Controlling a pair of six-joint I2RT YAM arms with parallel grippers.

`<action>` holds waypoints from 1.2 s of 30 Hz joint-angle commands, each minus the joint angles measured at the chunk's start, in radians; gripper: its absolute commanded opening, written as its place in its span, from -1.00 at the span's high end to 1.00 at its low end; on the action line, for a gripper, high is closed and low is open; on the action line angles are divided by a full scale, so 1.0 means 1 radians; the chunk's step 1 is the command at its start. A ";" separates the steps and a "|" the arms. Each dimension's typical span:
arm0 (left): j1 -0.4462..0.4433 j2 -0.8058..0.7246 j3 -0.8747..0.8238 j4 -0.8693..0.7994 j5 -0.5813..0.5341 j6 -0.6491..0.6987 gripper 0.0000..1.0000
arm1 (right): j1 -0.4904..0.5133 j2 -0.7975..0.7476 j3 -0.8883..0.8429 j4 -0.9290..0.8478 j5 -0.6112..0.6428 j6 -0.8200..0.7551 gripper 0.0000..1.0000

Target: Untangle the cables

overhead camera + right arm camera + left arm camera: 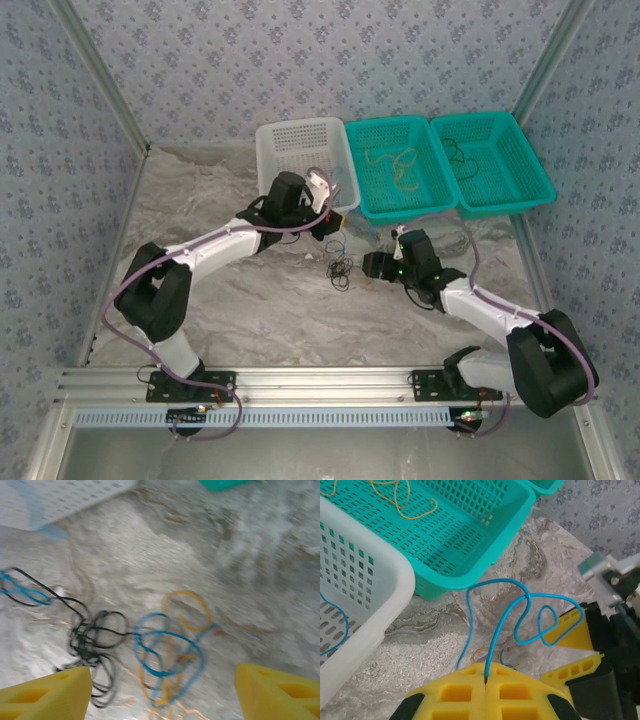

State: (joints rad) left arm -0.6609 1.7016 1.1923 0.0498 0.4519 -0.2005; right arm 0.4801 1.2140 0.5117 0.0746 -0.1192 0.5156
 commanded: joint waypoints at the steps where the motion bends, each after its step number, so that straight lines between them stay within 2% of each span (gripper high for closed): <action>1: 0.008 -0.016 0.045 0.011 -0.005 -0.108 1.00 | 0.055 0.025 0.025 0.199 -0.061 -0.067 -0.59; 4: 0.010 -0.016 0.045 0.022 -0.005 -0.175 1.00 | 0.105 0.107 0.058 0.293 -0.017 -0.149 -0.62; 8: 0.009 -0.023 0.026 0.065 -0.002 -0.246 1.00 | 0.147 0.234 0.088 0.409 0.040 -0.147 -0.63; 14: 0.010 -0.040 0.001 0.092 -0.006 -0.298 1.00 | 0.235 0.377 0.106 0.474 0.302 -0.153 -0.62; 16: 0.016 -0.059 0.006 0.093 -0.007 -0.307 1.00 | 0.244 0.430 0.116 0.475 0.318 -0.149 -0.44; 19: 0.035 -0.098 0.023 0.081 -0.009 -0.303 1.00 | 0.259 0.491 0.122 0.457 0.348 -0.143 0.10; 21: 0.059 -0.127 0.038 0.067 -0.032 -0.297 1.00 | 0.266 0.511 0.123 0.432 0.352 -0.141 0.35; 26: 0.129 -0.159 0.141 -0.008 -0.115 -0.242 1.00 | 0.280 0.517 0.119 0.379 0.342 -0.141 0.67; 27: 0.134 -0.156 0.166 -0.027 -0.147 -0.223 1.00 | 0.282 0.516 0.121 0.368 0.345 -0.144 0.73; 29: 0.139 -0.144 0.216 -0.067 -0.279 -0.192 1.00 | 0.288 0.510 0.121 0.354 0.348 -0.147 0.80; 31: 0.148 -0.115 0.264 -0.113 -0.385 -0.178 1.00 | 0.288 0.493 0.119 0.347 0.348 -0.146 0.79; 32: 0.155 -0.089 0.294 -0.142 -0.418 -0.174 1.00 | 0.288 0.478 0.120 0.344 0.340 -0.147 0.70; 33: 0.162 -0.067 0.318 -0.165 -0.434 -0.172 1.00 | 0.289 0.462 0.123 0.335 0.335 -0.144 0.56; 34: 0.167 -0.040 0.341 -0.183 -0.444 -0.170 1.00 | 0.289 0.443 0.129 0.323 0.329 -0.142 0.32; 35: 0.171 -0.014 0.356 -0.186 -0.449 -0.161 1.00 | 0.290 0.418 0.131 0.311 0.324 -0.144 0.20; 36: 0.173 0.005 0.368 -0.185 -0.452 -0.153 1.00 | 0.290 0.399 0.132 0.303 0.323 -0.147 0.16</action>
State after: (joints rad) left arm -0.5022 1.6356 1.5219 -0.0536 0.0963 -0.3969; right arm 0.7620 1.6772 0.6235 0.4366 0.2024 0.3702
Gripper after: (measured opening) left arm 0.059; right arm 0.404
